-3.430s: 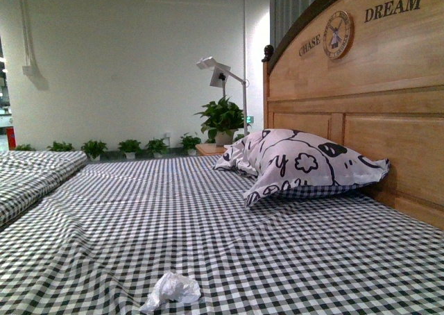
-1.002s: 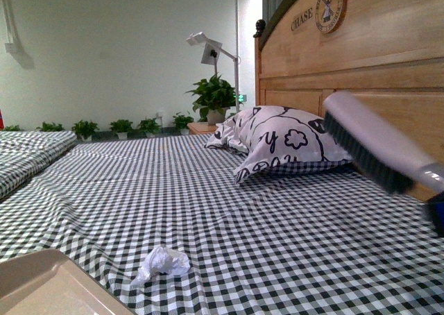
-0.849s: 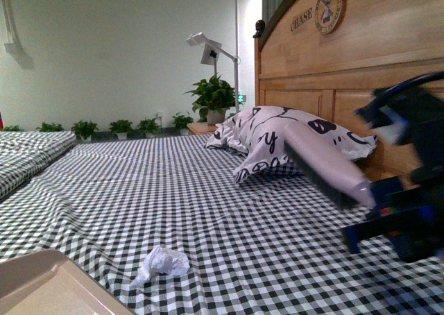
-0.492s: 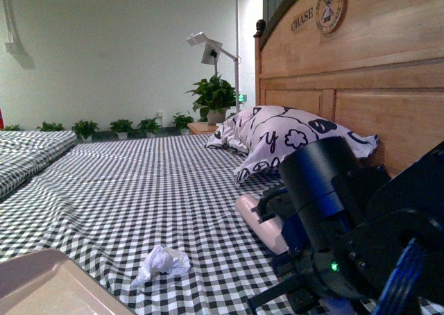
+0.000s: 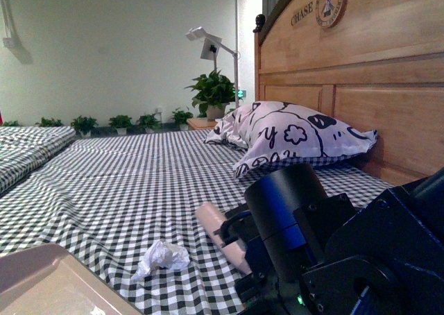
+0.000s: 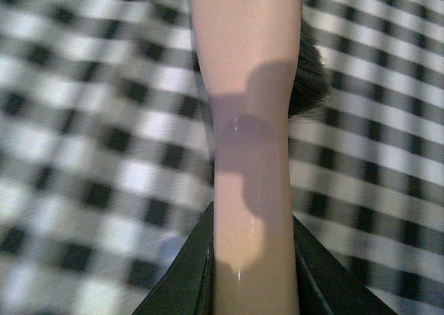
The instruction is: Clean up trash
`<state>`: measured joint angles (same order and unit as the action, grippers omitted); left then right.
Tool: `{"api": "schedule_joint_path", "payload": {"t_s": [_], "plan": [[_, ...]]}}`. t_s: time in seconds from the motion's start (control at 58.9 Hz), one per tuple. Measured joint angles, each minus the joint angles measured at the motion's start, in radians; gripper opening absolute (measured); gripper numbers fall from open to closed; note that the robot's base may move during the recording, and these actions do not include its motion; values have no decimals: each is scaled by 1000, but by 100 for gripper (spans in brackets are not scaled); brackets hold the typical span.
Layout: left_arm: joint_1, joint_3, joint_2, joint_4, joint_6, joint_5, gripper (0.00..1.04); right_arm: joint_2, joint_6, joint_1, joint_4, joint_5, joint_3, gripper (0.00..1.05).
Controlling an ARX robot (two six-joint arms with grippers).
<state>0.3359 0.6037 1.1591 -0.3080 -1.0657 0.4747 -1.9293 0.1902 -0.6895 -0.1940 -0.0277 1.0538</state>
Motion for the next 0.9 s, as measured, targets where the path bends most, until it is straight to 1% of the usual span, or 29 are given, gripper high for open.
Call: {"api": "schedule_joint_path", "payload": {"t_s": [0.085,0.187,0.408,0.458,0.543,0.594,0.628,0.679,0.696,0.73,0.815,0.832,0.849,0.866,0.9], "plan": [[0,0,0,0,0,0,28,56,47,0,30,152,-42,20],[0,0,0,0,0,0,28,108,91,30,90,257,-54,20],[0,0,0,0,-1,0,28,200,164,165,210,351,-58,20],[0,0,0,0,-1,0,28,230,178,194,245,392,-68,20],[0,0,0,0,-1,0,28,272,203,215,283,462,-86,20],[0,0,0,0,-1,0,28,289,217,218,288,480,-93,20],[0,0,0,0,-1,0,28,294,224,222,275,475,-94,20],[0,0,0,0,-1,0,28,289,223,228,224,430,-93,20],[0,0,0,0,-1,0,28,275,216,235,184,373,-89,20],[0,0,0,0,-1,0,28,261,211,241,157,328,-82,20],[0,0,0,0,-1,0,28,190,187,259,66,136,-46,20],[0,0,0,0,-2,0,28,166,183,262,41,80,-37,20],[0,0,0,0,-2,0,28,154,182,264,30,51,-32,20],[0,0,0,0,-2,0,28,132,173,267,13,0,-24,20],[0,0,0,0,-2,0,28,110,161,269,5,-49,-14,20]]}}
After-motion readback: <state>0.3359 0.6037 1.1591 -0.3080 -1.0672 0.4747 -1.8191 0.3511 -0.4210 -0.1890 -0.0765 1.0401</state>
